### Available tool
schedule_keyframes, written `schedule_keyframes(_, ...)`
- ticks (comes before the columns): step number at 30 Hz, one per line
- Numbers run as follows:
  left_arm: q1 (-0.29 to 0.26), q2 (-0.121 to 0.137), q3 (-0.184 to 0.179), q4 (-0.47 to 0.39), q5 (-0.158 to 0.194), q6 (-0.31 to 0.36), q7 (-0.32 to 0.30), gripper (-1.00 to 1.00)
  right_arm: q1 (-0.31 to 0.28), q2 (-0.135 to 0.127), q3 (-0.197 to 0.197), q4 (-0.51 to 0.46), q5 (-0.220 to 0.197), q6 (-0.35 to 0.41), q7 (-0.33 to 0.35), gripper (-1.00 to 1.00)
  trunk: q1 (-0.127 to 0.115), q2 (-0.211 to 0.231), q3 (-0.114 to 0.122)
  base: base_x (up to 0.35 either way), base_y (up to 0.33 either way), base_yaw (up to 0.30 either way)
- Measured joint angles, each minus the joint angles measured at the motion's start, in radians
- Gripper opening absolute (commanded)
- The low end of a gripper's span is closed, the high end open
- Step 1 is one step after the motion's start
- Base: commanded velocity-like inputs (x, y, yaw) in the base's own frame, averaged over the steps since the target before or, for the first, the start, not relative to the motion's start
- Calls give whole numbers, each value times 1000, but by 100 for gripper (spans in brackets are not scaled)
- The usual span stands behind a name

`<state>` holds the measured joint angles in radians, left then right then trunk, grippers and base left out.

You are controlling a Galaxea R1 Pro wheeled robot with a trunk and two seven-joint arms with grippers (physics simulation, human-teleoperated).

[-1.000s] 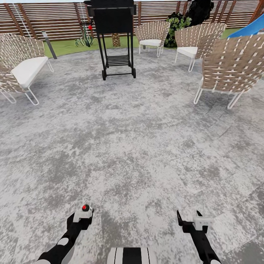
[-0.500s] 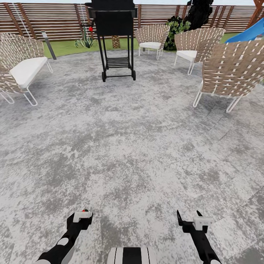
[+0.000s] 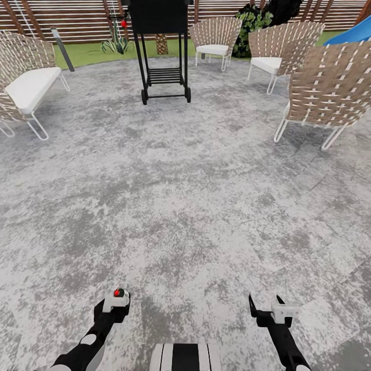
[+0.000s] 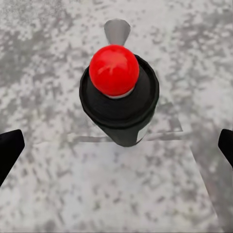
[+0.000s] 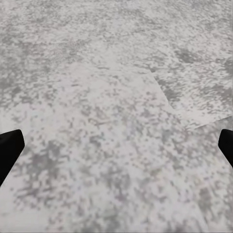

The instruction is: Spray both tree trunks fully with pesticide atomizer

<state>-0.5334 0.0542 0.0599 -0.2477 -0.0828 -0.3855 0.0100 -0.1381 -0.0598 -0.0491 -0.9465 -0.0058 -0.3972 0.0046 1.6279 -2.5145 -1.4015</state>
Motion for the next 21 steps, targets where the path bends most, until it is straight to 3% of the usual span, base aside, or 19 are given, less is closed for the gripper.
schedule_keyframes(21, 0, -1, 0, 0, 0, 0, 1, 100, 0, 0, 0, 0, 0, 0, 0, 100, 0, 0, -1, 44, 0, 0)
